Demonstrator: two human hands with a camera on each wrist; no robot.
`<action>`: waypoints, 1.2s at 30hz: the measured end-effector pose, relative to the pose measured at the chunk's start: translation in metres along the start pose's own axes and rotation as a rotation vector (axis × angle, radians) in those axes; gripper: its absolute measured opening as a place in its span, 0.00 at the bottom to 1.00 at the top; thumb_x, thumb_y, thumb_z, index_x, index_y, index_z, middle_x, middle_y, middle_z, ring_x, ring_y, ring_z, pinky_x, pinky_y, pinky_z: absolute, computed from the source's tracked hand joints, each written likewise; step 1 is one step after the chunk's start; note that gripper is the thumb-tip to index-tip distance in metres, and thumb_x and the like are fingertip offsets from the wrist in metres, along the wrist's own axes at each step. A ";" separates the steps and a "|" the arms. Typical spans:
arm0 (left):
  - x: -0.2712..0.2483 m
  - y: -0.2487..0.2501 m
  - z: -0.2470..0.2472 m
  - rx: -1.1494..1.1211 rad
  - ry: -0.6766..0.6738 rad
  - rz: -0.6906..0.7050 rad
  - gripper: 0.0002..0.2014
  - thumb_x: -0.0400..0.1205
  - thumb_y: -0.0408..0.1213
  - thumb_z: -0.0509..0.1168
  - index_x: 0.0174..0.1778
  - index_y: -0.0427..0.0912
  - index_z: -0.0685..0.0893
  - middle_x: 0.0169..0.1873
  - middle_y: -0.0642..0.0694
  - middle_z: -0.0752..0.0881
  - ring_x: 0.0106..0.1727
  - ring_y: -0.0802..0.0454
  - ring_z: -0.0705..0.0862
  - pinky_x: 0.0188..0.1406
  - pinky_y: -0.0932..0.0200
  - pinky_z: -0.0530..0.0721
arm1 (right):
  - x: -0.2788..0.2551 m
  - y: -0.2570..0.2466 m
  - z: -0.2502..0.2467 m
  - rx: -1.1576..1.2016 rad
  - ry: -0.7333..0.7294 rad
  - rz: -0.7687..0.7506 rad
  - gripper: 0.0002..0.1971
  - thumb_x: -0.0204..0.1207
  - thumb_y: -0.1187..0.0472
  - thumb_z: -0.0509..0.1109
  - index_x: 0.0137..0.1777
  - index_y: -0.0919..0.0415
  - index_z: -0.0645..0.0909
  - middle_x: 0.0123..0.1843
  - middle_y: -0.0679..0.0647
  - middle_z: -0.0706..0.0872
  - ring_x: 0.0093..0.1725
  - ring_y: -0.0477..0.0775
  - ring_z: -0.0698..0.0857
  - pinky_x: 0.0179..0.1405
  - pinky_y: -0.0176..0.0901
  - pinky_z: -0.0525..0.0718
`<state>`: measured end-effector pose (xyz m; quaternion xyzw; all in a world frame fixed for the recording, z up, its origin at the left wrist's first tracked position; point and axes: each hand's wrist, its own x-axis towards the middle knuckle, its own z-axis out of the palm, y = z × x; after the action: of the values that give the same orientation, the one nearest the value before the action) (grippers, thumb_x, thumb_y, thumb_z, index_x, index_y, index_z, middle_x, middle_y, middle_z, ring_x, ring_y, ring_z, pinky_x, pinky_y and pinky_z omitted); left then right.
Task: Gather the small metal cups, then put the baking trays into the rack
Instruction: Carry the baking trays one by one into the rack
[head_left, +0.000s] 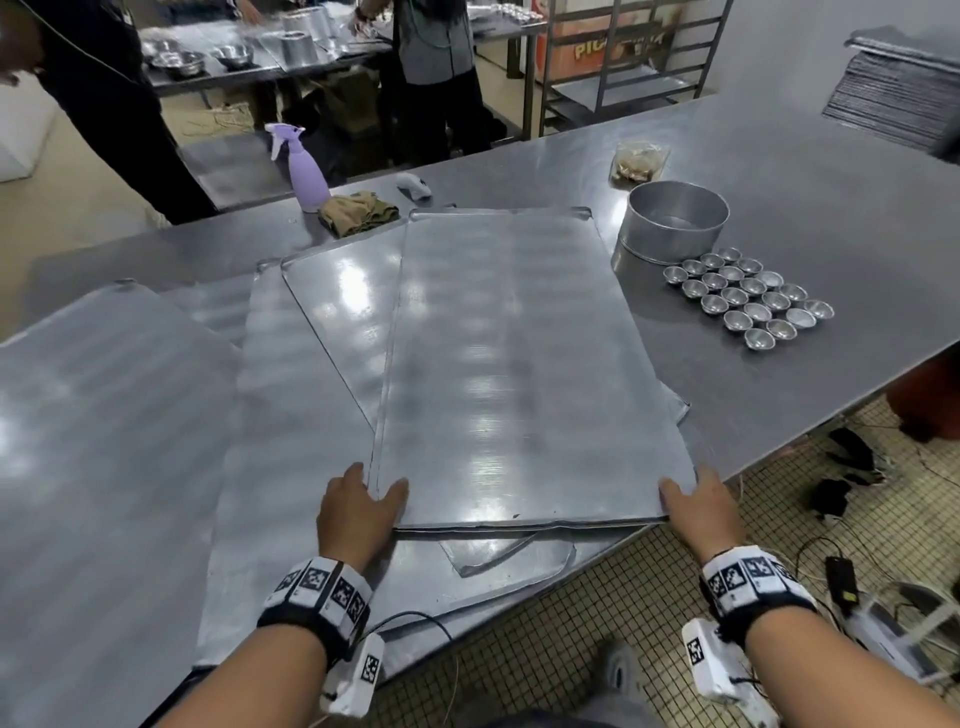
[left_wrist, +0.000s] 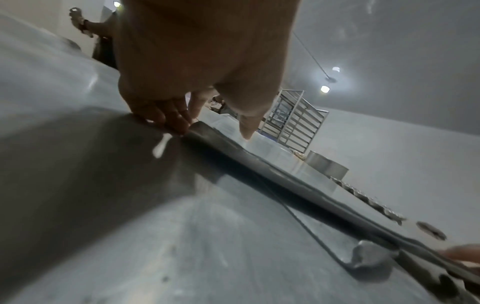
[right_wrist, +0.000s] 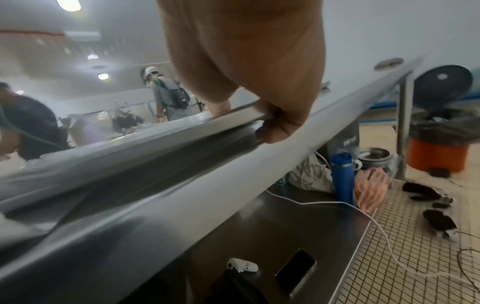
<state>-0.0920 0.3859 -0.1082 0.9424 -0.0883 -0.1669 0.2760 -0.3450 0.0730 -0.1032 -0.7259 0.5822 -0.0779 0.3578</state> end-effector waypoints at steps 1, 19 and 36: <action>0.001 0.001 0.000 0.016 -0.007 -0.003 0.36 0.78 0.63 0.68 0.75 0.42 0.76 0.67 0.37 0.80 0.66 0.37 0.80 0.66 0.46 0.80 | 0.000 -0.002 0.002 0.006 -0.001 0.001 0.28 0.80 0.53 0.70 0.77 0.64 0.71 0.70 0.66 0.80 0.65 0.69 0.80 0.63 0.56 0.79; 0.019 0.005 -0.030 -0.248 -0.118 0.042 0.32 0.74 0.56 0.77 0.70 0.51 0.73 0.59 0.50 0.85 0.55 0.47 0.84 0.53 0.51 0.82 | -0.004 0.003 -0.029 0.053 -0.216 -0.098 0.31 0.80 0.43 0.71 0.80 0.52 0.70 0.71 0.54 0.82 0.57 0.54 0.81 0.56 0.49 0.78; -0.021 -0.005 -0.006 -0.080 -0.146 0.120 0.33 0.75 0.59 0.75 0.73 0.51 0.77 0.56 0.50 0.88 0.53 0.48 0.86 0.48 0.53 0.81 | 0.008 0.072 -0.037 0.238 -0.272 -0.010 0.25 0.76 0.52 0.78 0.69 0.55 0.75 0.60 0.54 0.87 0.53 0.56 0.89 0.54 0.60 0.90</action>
<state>-0.1092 0.3982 -0.1005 0.9090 -0.1576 -0.2215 0.3159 -0.4191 0.0452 -0.1226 -0.6851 0.5115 -0.0494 0.5163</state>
